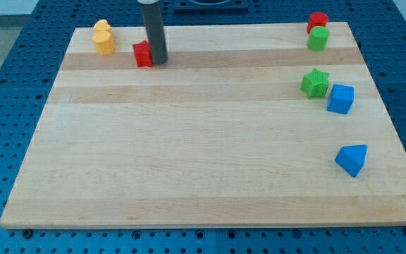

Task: Push the red circle into the red star

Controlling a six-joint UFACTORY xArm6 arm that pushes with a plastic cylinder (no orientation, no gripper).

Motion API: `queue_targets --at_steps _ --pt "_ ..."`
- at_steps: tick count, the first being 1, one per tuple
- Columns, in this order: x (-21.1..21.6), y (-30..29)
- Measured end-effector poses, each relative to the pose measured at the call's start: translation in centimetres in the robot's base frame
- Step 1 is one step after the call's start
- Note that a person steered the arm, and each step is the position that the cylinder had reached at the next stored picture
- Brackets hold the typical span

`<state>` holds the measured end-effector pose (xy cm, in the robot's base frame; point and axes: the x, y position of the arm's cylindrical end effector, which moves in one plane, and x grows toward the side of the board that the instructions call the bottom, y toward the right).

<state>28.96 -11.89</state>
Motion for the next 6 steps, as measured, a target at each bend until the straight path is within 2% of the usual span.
queue_targets --at_steps 2,3,5,6 --pt "-1.4 -4.6" --pt "-1.0 -2.9" --pt "2.7 9.3" --pt "3.2 16.4"
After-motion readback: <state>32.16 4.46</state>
